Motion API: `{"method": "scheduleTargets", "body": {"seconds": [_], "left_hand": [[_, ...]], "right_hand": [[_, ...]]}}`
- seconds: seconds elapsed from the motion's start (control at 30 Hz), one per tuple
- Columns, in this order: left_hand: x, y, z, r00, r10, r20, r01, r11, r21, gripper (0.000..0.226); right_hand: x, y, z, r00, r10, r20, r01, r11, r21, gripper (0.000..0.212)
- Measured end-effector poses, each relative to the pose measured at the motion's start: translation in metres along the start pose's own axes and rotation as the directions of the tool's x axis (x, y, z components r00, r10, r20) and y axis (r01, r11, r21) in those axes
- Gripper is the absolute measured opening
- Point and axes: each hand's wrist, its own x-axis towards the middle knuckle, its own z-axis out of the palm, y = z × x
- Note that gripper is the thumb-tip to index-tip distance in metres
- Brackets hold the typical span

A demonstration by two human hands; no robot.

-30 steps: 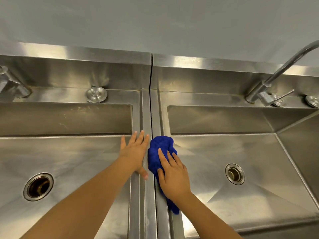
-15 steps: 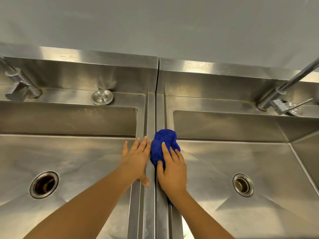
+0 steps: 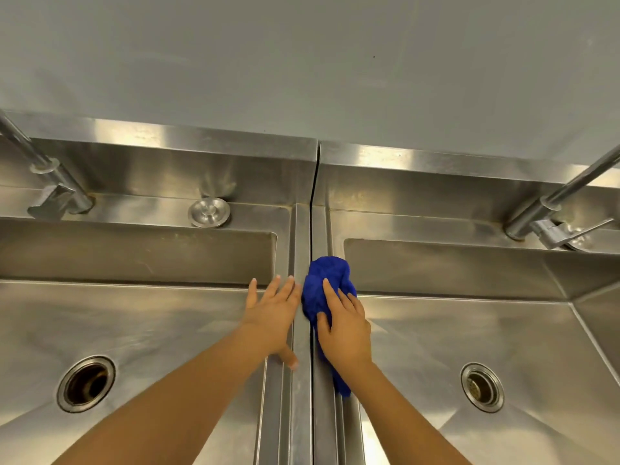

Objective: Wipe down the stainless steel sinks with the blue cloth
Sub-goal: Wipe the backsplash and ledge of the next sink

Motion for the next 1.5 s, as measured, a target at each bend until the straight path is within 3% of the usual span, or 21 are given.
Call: {"method": "scheduleTargets", "body": {"seconds": [0.17,0.37,0.63,0.87,1.23,1.4,1.5], "left_hand": [[0.027,-0.02,-0.018,0.998,-0.055,-0.018,0.054,0.997,-0.061,0.136],[0.045,-0.018,-0.019,0.996,-0.078,0.036,0.08,0.993,-0.087,0.144],[0.048,-0.026,-0.025,0.998,-0.059,0.008,0.059,0.993,-0.107,0.146],[0.07,-0.021,-0.03,0.999,-0.033,-0.027,0.03,0.992,-0.124,0.148],[0.076,-0.014,-0.035,0.997,-0.068,0.03,0.068,0.998,-0.009,0.149],[0.076,-0.014,-0.033,0.998,-0.063,0.019,0.064,0.998,-0.016,0.147],[0.076,-0.017,-0.03,0.999,-0.047,0.012,0.047,0.998,-0.039,0.147]], "right_hand": [[-0.031,0.003,0.01,0.998,-0.013,-0.069,0.013,1.0,0.001,0.061],[0.016,0.0,-0.01,0.997,-0.045,0.057,0.052,0.992,-0.117,0.062],[0.088,-0.004,-0.023,0.99,-0.065,0.125,0.076,0.994,-0.083,0.062],[0.069,0.004,-0.012,0.992,-0.129,-0.007,0.128,0.988,-0.088,0.059],[0.168,-0.016,-0.031,0.996,-0.048,0.078,0.062,0.982,-0.179,0.058],[0.14,-0.006,-0.023,0.986,-0.166,-0.023,0.163,0.981,-0.107,0.062],[0.134,0.002,-0.019,0.972,-0.231,-0.049,0.22,0.96,-0.173,0.063]]}}
